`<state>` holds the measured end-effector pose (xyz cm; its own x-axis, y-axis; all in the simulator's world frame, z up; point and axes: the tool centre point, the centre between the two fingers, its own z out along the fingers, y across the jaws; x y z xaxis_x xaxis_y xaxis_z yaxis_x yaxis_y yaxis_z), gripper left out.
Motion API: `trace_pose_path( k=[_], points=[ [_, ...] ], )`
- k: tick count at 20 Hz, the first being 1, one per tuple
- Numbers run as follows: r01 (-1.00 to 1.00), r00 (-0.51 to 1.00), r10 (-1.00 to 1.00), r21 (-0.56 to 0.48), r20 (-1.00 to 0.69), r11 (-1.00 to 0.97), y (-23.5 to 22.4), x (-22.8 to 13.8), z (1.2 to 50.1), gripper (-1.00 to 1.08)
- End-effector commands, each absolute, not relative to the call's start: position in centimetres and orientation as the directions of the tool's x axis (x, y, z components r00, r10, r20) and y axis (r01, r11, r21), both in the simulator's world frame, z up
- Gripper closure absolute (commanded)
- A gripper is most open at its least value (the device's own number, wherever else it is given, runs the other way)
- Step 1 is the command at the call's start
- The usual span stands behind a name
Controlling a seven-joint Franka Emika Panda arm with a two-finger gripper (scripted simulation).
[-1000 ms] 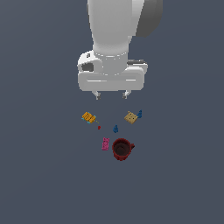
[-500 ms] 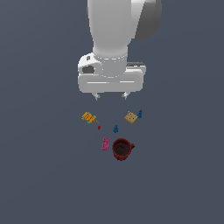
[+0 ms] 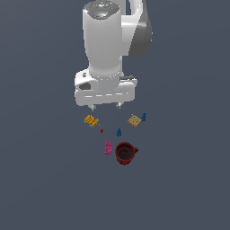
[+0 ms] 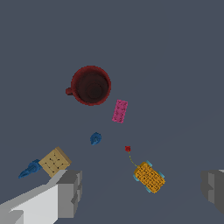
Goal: Pick up a designated object from a clutter of objects.
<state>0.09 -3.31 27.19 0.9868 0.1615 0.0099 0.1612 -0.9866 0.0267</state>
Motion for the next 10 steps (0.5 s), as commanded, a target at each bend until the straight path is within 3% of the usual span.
trace_pose_path(
  k=[1,10],
  points=[
    [0.210,0.978,0.210,0.036,0.003,-0.977,-4.4,-0.2,25.6,-0.92],
    [0.411,0.911,0.411,0.051,-0.026,-0.910,-8.2,-2.2,19.3,-0.92]
  ],
)
